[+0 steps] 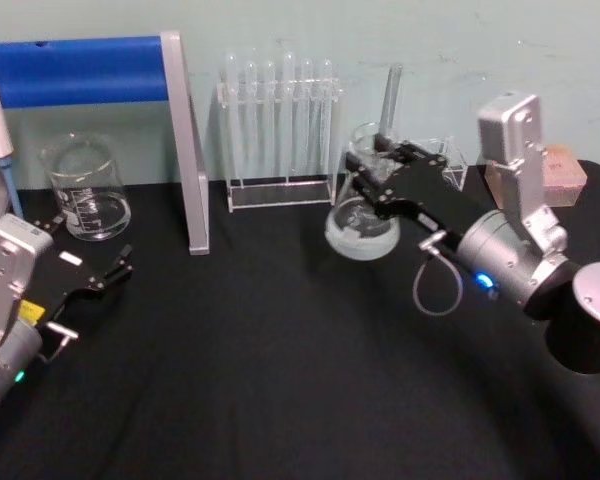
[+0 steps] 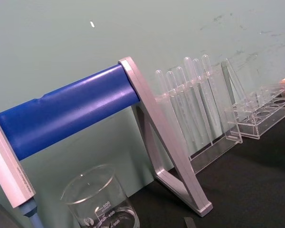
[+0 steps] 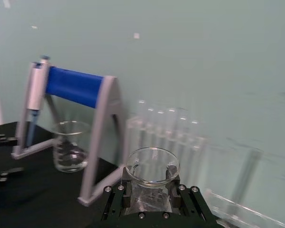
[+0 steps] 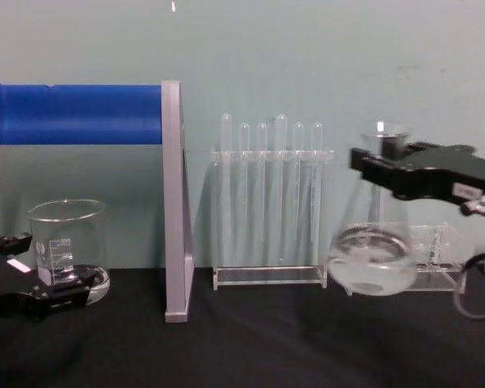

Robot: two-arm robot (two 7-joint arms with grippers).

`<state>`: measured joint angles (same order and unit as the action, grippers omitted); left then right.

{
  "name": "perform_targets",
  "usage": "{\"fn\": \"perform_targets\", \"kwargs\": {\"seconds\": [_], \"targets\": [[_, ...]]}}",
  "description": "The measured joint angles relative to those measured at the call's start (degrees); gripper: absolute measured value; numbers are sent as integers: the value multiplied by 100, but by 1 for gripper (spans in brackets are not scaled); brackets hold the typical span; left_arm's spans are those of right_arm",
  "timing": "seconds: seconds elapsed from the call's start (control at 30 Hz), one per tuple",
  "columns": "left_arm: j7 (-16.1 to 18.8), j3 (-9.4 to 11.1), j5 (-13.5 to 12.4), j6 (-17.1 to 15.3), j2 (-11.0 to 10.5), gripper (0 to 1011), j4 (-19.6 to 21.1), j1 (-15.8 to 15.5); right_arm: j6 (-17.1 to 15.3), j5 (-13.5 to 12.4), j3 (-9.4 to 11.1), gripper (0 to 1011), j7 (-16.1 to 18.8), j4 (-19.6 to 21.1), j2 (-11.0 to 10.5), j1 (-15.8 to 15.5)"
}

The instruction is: Grasp the erlenmeyer flask with one hand, shake it three times, then place it back.

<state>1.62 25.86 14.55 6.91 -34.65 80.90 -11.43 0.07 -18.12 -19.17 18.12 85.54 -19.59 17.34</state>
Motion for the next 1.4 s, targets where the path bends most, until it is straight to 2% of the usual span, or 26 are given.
{"fn": "perform_targets", "kwargs": {"seconds": [0.23,0.37,0.63,1.0,1.4], "targets": [[0,0,0,0,0,1001,0,0,-11,56,355,449,-171,-42,-5,-83],[0,0,0,0,0,1001,0,0,-25,97,484,449,-232,-45,12,-121],[0,0,0,0,0,1001,0,0,-61,164,551,449,-191,-25,88,-153],[0,0,0,0,0,1001,0,0,-96,156,225,449,151,114,243,-190],[0,0,0,0,0,1001,0,0,-142,19,-381,449,608,284,301,-220]]}}
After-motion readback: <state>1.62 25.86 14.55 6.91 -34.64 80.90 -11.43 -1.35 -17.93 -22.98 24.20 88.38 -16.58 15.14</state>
